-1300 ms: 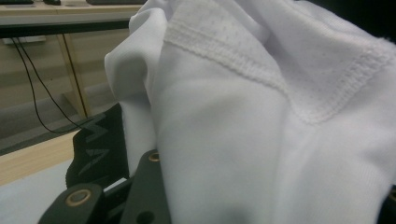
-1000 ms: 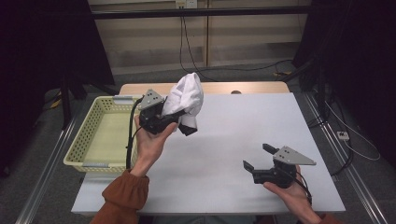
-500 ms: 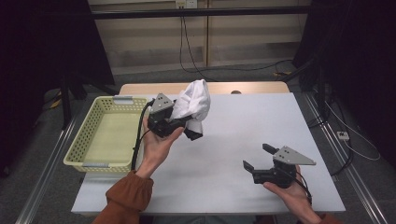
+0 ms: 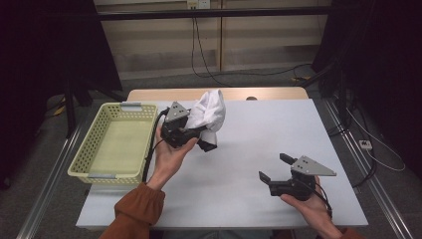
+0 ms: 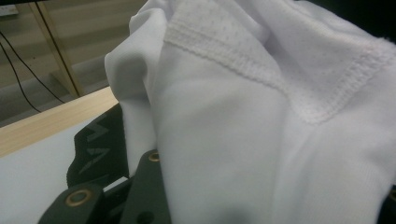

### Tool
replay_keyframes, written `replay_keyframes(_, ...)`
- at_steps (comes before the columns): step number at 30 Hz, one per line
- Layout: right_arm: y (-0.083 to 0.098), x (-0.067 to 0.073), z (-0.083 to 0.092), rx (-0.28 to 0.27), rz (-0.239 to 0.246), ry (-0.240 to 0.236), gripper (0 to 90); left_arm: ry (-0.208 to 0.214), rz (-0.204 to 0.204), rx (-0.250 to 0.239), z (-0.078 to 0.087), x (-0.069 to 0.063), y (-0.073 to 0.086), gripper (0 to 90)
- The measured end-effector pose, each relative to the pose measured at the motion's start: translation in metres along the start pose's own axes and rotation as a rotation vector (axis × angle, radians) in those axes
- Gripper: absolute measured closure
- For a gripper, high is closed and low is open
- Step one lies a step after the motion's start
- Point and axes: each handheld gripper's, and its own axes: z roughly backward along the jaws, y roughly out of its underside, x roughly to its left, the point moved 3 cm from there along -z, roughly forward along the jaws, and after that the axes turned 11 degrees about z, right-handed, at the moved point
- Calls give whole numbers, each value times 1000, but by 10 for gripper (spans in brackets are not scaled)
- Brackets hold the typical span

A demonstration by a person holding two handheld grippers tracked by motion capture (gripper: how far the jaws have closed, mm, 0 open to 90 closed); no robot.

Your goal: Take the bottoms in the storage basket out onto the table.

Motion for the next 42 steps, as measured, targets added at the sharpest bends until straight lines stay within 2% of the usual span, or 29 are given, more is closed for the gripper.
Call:
replay_keyframes(9,0,0,0,0,-1,0,48,-18,16,13,-6,6,5,676)
replay_keyframes(20,0,0,0,3,-2,0,48,-27,15,47,-17,3,11,675)
replay_keyframes(25,0,0,0,1,-1,1,48,-21,11,50,-22,2,15,674)
replay_keyframes(32,0,0,0,0,0,0,49,-20,8,82,-31,1,21,674)
replay_keyframes(42,0,0,0,2,-1,-3,48,-11,17,102,-42,-1,26,672)
